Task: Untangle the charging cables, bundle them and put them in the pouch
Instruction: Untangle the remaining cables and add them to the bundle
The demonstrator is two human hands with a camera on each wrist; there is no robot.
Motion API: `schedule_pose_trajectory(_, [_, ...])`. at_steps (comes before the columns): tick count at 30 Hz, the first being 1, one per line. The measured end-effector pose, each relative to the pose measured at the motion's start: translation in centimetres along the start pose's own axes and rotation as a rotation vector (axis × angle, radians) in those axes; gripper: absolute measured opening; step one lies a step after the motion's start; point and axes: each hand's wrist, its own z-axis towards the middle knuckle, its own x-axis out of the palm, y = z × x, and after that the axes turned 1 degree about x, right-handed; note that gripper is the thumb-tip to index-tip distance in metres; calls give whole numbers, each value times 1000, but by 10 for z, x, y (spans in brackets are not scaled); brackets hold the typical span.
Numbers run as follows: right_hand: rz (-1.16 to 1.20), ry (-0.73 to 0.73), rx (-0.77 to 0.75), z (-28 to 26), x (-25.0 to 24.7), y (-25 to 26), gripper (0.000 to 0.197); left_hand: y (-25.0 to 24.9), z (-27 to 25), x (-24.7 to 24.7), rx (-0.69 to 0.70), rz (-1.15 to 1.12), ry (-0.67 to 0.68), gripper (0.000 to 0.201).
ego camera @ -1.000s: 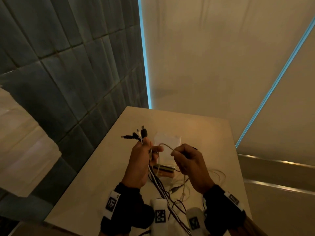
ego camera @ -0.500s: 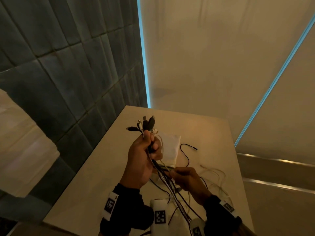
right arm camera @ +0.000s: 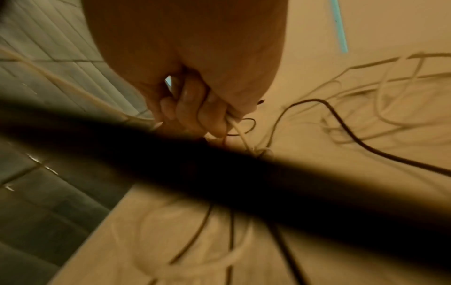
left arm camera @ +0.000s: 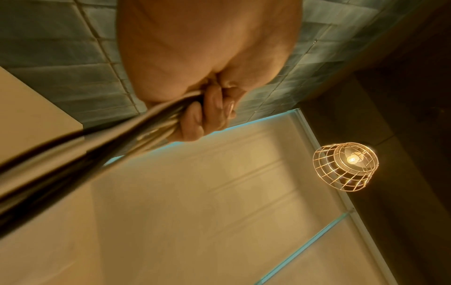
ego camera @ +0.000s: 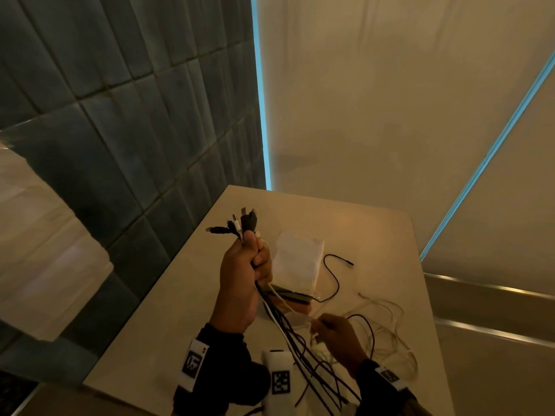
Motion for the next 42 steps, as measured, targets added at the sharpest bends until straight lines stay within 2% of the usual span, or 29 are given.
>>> schedule_pose_trajectory(3, [186,-68,-98,-3,-9,44,21,5,1,-2,-15,39,-45,34])
schedule_pose_trajectory(6, [380,-42,-246,-15,-21,106,18,11,-1,0,-47,119,-117,31])
schedule_pose_trajectory(9, [468,74,-395,-34,-28,153,17,13,-3,5,-67,182,-168,32])
schedule_pose_trajectory(12, [518,221,-423,-45,-28,171,12,8,-6,9,-93,98,-122,45])
schedule_pose_trajectory(14, [527,266,-407,-45,-24,167,11,2,-9,12,-103,-43,-65,40])
schedule_pose_trajectory(18, [551,259,-276,-37,-19,137,12,-9,-10,13,-35,-254,44,30])
schedule_pose_trajectory(24, [365,196,-192,-22,-12,79,24,-13,-6,5,46,-242,83,33])
schedule_pose_trajectory(34, [169,109,-32,-10,7,10,31,-20,-9,3,55,-124,52,36])
schedule_pose_trajectory(38, [88,12,21,-4,9,16,28,-15,-8,1,60,-35,-20,34])
schedule_pose_trajectory(42, [285,-46,-91,-7,-4,72,19,-9,-8,-2,71,52,-67,37])
